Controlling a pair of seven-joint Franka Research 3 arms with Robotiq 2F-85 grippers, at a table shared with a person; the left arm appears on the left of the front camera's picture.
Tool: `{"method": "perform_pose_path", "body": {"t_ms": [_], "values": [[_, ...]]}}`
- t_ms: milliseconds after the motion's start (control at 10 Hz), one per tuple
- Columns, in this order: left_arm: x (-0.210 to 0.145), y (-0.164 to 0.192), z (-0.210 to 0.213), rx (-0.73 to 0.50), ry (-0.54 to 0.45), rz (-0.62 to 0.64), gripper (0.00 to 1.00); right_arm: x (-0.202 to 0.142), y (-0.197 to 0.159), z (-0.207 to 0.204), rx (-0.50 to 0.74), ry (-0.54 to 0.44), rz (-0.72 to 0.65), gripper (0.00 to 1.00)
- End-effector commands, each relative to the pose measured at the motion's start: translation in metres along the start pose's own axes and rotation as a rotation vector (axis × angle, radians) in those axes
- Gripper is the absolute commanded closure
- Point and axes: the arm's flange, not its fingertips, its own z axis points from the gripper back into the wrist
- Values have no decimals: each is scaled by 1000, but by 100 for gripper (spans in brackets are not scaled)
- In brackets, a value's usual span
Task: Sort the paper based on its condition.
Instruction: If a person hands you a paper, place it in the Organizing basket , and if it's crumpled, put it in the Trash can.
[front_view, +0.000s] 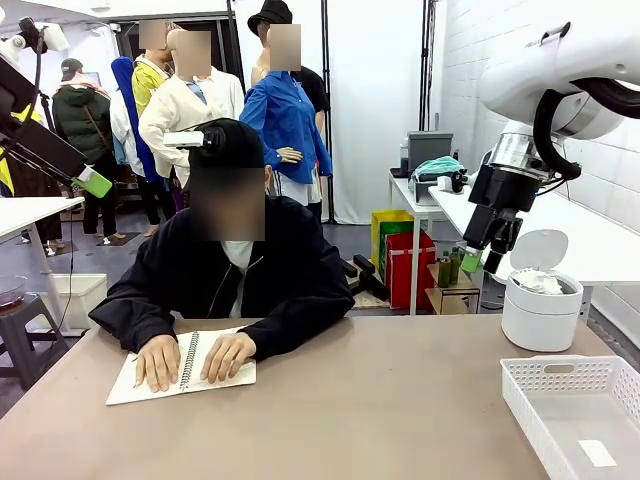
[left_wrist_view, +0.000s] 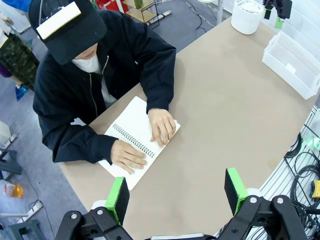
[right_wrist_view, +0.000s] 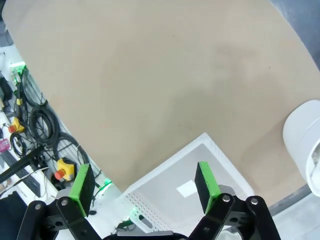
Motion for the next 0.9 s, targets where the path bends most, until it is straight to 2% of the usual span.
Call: {"method": "perform_pose_path", "body": {"t_ms": [0,800], "values": [[0,0,0,2,0,1,0,6,1,2,-11,1,-11,0],[0,0,0,2,0,1,0,6,1,2,-11,1,-11,0]]}}
